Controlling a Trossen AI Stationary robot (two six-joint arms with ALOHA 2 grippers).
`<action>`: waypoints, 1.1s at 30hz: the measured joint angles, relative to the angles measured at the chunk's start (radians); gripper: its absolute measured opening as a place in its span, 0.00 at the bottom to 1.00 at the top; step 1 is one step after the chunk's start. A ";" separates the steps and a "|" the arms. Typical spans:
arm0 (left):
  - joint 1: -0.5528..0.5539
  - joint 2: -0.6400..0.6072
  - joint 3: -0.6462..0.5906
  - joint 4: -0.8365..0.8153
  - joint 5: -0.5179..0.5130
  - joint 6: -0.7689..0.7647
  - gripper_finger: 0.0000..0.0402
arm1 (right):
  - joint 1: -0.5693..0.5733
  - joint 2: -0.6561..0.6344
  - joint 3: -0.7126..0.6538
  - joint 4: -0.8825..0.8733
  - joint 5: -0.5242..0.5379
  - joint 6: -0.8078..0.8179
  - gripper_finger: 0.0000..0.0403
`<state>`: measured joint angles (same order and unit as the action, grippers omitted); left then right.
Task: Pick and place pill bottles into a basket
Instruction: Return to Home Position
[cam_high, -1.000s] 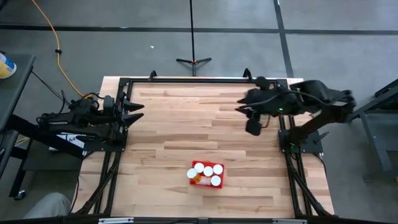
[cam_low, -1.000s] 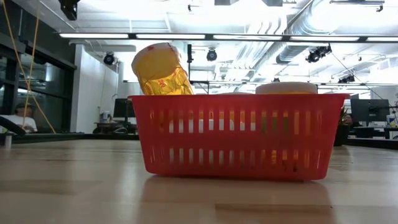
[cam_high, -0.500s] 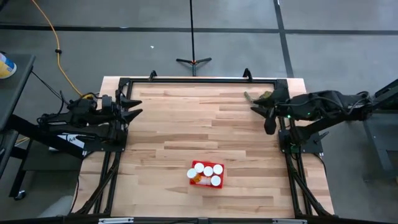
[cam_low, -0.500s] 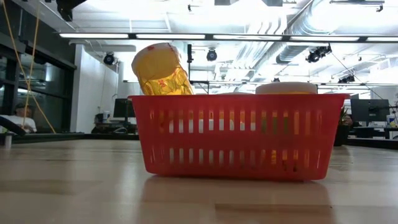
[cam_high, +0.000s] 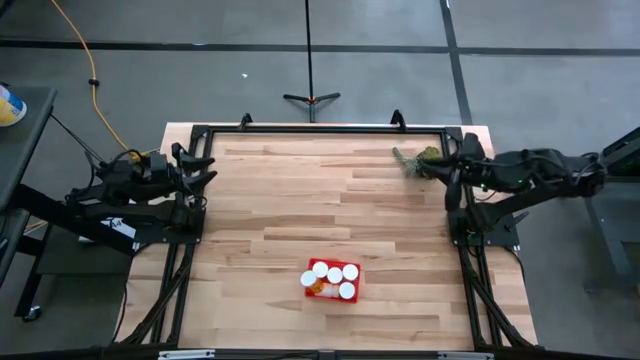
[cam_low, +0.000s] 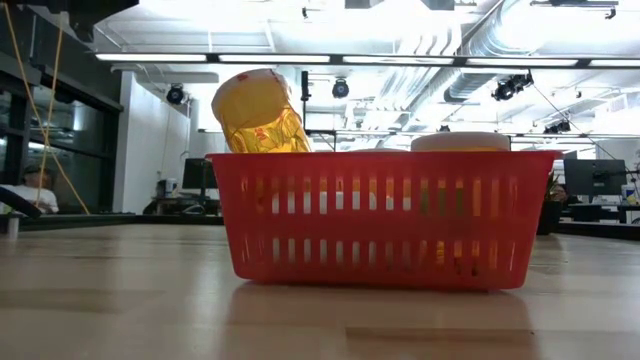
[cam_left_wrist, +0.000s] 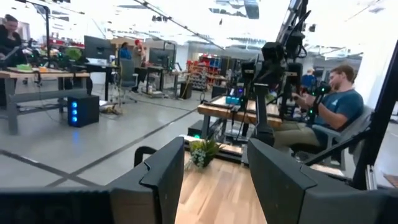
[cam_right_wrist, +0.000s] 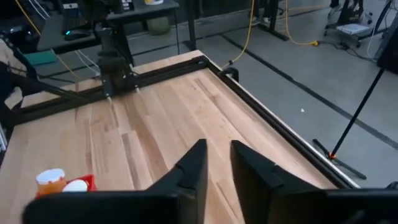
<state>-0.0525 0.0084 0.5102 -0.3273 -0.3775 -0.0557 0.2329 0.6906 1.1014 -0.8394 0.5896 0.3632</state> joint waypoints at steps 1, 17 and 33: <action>0.000 0.002 0.000 -0.006 0.000 0.001 0.53 | 0.000 -0.013 -0.011 0.000 0.000 -0.008 0.12; 0.000 0.006 0.000 -0.071 -0.061 -0.015 0.53 | 0.000 -0.301 -0.224 0.009 0.083 0.025 0.01; 0.000 0.006 0.000 -0.074 -0.072 -0.054 0.53 | 0.000 -0.636 -0.525 0.305 0.137 -0.054 0.01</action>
<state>-0.0525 0.0147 0.5102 -0.4011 -0.4490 -0.1100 0.2325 0.0550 0.5766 -0.5342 0.7262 0.3091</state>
